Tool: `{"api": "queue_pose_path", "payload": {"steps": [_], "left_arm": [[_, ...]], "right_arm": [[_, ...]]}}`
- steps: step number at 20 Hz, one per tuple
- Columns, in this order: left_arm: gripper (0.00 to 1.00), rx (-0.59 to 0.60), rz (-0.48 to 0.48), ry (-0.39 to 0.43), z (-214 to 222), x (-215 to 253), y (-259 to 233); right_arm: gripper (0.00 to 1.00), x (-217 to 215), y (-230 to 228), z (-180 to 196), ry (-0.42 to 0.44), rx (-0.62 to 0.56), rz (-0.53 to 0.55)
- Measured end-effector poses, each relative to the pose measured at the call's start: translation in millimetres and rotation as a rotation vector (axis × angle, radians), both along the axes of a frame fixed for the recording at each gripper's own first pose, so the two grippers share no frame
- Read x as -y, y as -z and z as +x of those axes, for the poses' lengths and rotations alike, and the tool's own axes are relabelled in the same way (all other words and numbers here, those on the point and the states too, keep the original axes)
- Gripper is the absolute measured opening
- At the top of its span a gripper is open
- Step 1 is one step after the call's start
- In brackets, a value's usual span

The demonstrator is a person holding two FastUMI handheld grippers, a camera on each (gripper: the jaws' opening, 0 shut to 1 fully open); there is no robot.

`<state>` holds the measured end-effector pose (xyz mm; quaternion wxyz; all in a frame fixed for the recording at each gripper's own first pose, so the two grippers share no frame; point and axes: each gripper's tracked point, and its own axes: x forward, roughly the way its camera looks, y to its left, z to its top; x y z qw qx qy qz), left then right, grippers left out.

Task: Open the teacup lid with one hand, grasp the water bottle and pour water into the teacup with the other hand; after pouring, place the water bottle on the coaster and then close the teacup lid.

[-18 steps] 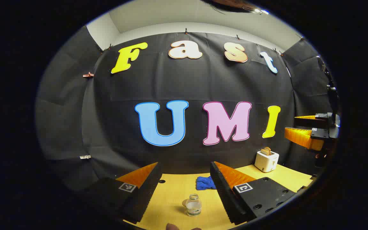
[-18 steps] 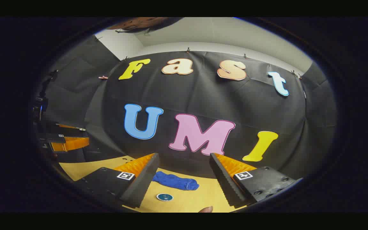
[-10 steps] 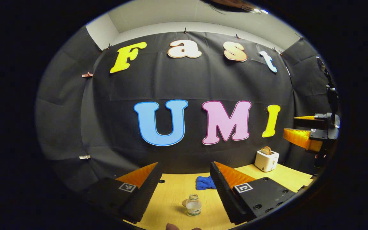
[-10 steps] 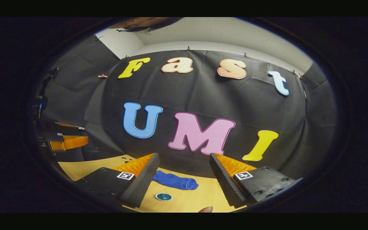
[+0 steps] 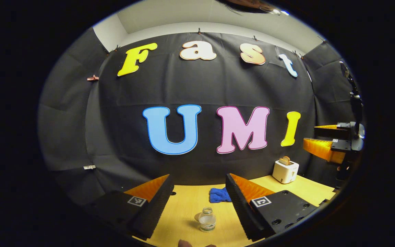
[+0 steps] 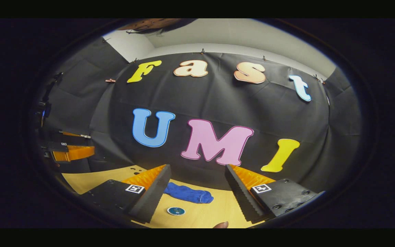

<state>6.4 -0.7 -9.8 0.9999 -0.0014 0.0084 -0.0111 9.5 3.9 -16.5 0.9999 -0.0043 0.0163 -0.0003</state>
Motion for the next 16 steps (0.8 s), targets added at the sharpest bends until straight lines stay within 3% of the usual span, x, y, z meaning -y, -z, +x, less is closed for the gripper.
{"api": "queue_pose_path", "payload": {"steps": [7,14,16], "left_arm": [[0.95,-0.001,-0.017,-0.011,14,0,24],[0.95,-0.043,-0.011,-0.054,34,17,125],[0.95,-0.047,-0.002,-0.07,41,21,158]], "right_arm": [[0.98,-17,64,18,-0.041,-0.043,-0.015],[0.94,-37,219,44,-0.079,-0.141,0.012],[0.87,-46,266,53,-0.082,-0.179,0.029]]}}
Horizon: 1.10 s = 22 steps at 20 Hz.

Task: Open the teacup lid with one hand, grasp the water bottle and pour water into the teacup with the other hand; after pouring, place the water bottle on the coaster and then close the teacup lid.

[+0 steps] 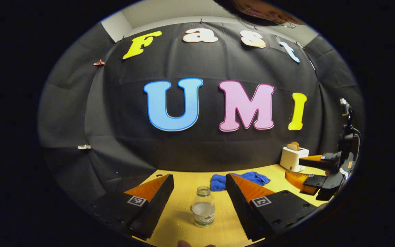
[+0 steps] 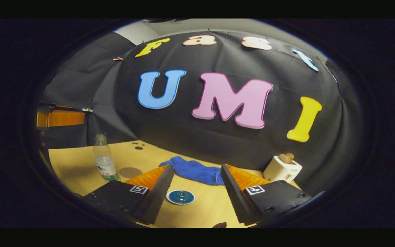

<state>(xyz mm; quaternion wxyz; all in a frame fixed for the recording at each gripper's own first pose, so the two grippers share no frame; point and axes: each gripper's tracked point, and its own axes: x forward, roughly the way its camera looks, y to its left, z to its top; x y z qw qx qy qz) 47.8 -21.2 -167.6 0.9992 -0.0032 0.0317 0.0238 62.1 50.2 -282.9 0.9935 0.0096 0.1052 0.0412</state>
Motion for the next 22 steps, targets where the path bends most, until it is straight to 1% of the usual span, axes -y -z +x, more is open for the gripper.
{"api": "queue_pose_path", "payload": {"steps": [1,2,5,6,7,8,9,10,11,13,17,18,20,22], "left_arm": [[0.95,0.003,0.007,-0.001,3,2,11],[0.95,0.006,0.014,0.0,6,4,21],[0.95,-0.009,0.012,0.01,13,9,51],[0.95,-0.017,0.004,0.013,14,9,59],[0.95,-0.024,0.0,0.014,15,8,65],[0.95,-0.029,0.001,0.011,15,6,69],[0.95,-0.033,0.005,0.009,16,4,74],[0.95,-0.037,0.009,0.008,17,2,75],[0.95,-0.038,0.011,0.007,17,0,79],[0.95,-0.043,0.009,0.008,20,-1,84],[0.95,-0.048,0.01,0.01,24,-2,89],[0.95,-0.051,0.007,0.012,25,-1,93],[0.95,-0.057,0.003,0.015,26,-1,96],[0.95,-0.06,0.003,0.018,27,-1,99]], "right_arm": [[0.86,-7,22,3,-0.006,-0.015,0.002],[0.82,-11,37,5,-0.01,-0.024,-0.003],[0.78,-22,76,11,-0.032,-0.067,-0.012],[0.69,-28,87,12,-0.04,-0.086,-0.01],[0.65,-30,93,14,-0.045,-0.097,-0.009],[0.57,-32,98,16,-0.047,-0.105,-0.009],[0.54,-33,104,19,-0.049,-0.114,-0.012],[0.57,-33,113,18,-0.051,-0.122,-0.019],[0.54,-33,118,20,-0.052,-0.131,-0.02],[0.54,-32,132,23,-0.053,-0.157,-0.018],[0.54,-32,140,28,-0.044,-0.172,0.038],[0.48,-32,137,28,-0.045,-0.168,0.051],[0.47,-37,139,29,-0.06,-0.17,0.085],[0.35,-40,135,24,-0.073,-0.176,0.121]]}}
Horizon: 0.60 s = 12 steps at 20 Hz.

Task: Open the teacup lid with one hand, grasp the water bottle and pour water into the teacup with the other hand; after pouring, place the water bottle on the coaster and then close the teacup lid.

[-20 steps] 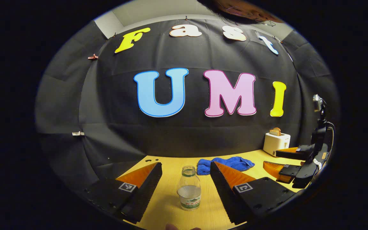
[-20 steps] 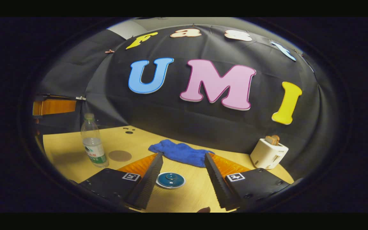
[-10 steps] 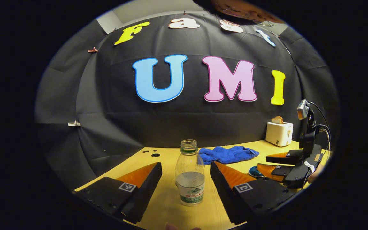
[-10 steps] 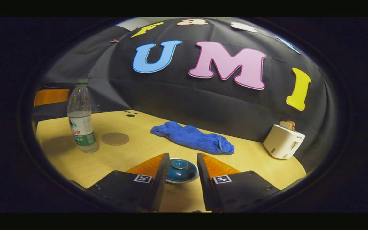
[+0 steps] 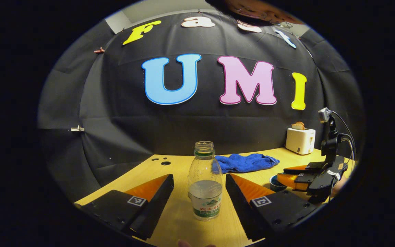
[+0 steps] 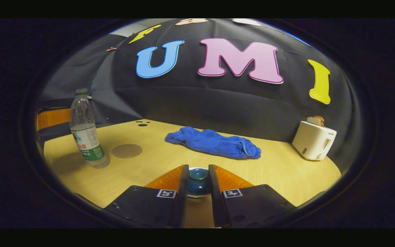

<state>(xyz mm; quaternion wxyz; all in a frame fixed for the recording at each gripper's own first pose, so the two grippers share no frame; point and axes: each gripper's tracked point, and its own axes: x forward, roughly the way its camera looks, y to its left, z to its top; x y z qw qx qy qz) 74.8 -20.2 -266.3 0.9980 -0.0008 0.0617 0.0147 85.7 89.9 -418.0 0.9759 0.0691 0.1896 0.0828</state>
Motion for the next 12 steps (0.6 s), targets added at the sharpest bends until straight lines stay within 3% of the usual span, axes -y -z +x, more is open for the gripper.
{"api": "queue_pose_path", "payload": {"steps": [1,2,4,5,7,8,12], "left_arm": [[0.95,-0.001,0.002,0.002,1,0,1],[0.95,-0.003,0.005,0.005,2,0,3],[0.95,-0.008,0.006,0.014,4,2,4],[0.95,-0.01,0.005,0.021,4,3,6],[0.95,-0.018,0.009,0.034,7,7,10],[0.95,-0.021,0.012,0.038,8,8,12],[0.98,-0.023,0.018,0.052,15,13,17]], "right_arm": [[0.38,0,0,0,-0.004,-0.003,0.009],[0.28,1,-4,-1,-0.004,0.003,0.023],[0.38,8,-17,1,0.017,0.03,0.052],[0.33,13,-25,3,0.033,0.044,0.057],[0.38,27,-36,7,0.066,0.066,0.057],[0.33,34,-40,8,0.082,0.074,0.053],[0.33,59,-48,6,0.126,0.091,0.025]]}}
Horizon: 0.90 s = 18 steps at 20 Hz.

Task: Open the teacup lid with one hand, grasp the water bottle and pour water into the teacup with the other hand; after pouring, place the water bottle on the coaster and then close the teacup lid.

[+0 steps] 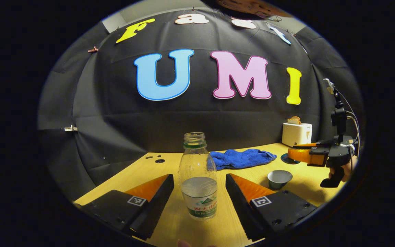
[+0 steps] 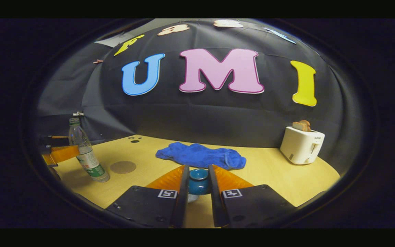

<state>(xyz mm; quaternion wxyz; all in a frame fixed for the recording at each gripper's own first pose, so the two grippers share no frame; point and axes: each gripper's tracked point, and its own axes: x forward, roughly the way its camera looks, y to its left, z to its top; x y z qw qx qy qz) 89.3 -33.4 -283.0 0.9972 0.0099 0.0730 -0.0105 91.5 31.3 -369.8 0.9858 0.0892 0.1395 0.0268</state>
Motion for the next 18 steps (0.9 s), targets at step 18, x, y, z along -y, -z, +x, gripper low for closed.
{"api": "queue_pose_path", "payload": {"steps": [18], "left_arm": [[0.72,-0.109,0.076,0.014,30,1,58]], "right_arm": [[0.38,29,-12,-7,0.028,0.024,-0.053]]}}
